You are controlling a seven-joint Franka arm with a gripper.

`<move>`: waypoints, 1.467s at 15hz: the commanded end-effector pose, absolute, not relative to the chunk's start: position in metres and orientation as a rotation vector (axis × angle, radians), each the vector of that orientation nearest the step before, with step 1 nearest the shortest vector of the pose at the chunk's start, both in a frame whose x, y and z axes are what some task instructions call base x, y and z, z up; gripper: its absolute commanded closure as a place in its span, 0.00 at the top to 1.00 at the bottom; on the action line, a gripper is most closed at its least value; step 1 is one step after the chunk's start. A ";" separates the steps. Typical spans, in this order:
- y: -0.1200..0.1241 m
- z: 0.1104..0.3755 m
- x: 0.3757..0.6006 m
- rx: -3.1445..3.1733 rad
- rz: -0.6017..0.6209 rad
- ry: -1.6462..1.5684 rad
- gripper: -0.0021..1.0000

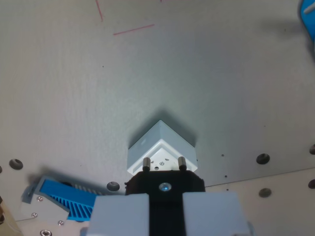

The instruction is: Move above the white socket

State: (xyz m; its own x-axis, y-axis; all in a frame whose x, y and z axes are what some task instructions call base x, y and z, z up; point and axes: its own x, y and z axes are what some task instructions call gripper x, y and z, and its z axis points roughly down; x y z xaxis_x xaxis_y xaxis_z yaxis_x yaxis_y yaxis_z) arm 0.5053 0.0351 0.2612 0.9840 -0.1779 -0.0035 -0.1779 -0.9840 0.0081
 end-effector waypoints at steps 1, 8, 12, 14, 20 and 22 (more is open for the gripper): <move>0.035 0.259 0.504 3.126 -0.004 -0.226 0.00; 0.036 0.251 0.497 3.138 0.033 -0.090 0.00; 0.036 0.242 0.491 3.141 0.066 0.006 0.00; 0.037 0.237 0.487 3.139 0.081 0.063 0.00; 0.039 0.220 0.472 3.120 0.097 0.260 0.00; 0.039 0.213 0.466 3.110 0.098 0.321 0.00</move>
State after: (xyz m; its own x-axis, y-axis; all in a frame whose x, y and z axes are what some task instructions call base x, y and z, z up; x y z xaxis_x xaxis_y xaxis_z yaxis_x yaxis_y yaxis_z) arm 0.4731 0.0391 0.2168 0.9986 0.0323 -0.0408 0.0327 -0.9994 0.0097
